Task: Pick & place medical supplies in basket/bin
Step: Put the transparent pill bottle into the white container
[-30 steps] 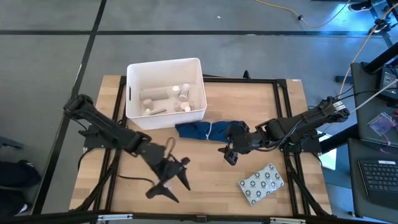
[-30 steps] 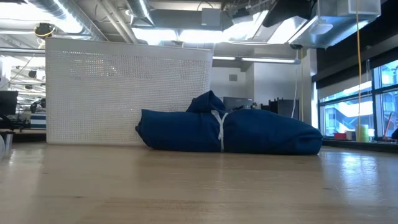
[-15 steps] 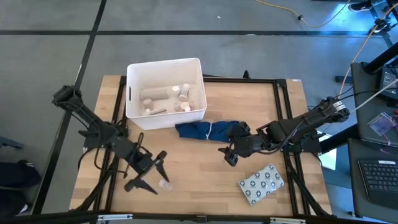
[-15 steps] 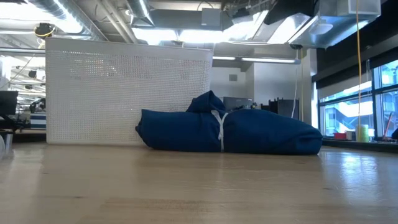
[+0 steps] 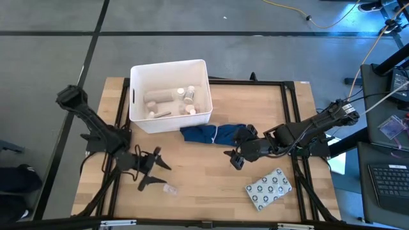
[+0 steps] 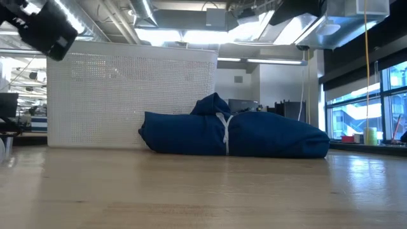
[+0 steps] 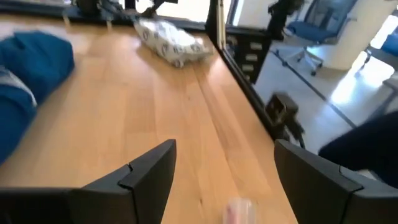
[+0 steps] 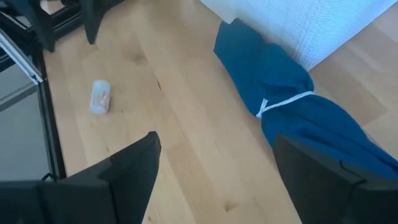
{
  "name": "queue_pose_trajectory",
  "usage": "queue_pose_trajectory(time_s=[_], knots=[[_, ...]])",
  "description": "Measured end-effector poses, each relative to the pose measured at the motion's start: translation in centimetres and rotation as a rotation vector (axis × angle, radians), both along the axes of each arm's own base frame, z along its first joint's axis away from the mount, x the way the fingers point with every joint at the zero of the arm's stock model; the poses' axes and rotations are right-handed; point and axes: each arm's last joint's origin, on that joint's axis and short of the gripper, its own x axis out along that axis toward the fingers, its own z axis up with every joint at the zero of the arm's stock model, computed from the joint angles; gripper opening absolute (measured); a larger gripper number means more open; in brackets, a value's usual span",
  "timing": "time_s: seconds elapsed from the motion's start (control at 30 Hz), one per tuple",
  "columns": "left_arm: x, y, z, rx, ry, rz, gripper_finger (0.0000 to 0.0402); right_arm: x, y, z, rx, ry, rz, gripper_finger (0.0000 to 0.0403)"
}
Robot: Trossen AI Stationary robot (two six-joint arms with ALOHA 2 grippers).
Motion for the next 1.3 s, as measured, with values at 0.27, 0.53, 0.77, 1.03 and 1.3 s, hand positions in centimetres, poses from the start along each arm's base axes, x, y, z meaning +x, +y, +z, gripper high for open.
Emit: queue_pose_trajectory(time_s=[0.27,0.53,0.77,1.03,1.3], knots=[[-1.6,-0.5,-2.1,0.037,0.053,0.005,0.0262,0.0,0.0,0.0,0.017,-0.005,-0.017,0.031],[-2.0,-1.9,-4.8,0.11,0.103,0.079,0.0262,0.0,0.0,0.0,0.019,-0.006,-0.019,0.031],[-1.7,-3.6,-7.0,0.061,0.091,0.071,0.0262,0.0,0.0,0.0,0.019,-0.006,-0.018,0.031],[-0.8,-5.2,-9.0,0.076,0.116,0.04,0.0262,0.0,-0.1,0.0,0.007,-0.01,-0.028,0.031],[0.0,-6.3,-10.7,0.125,0.15,0.045,0.0262,0.0,-0.1,0.0,0.007,-0.011,-0.029,0.031]])
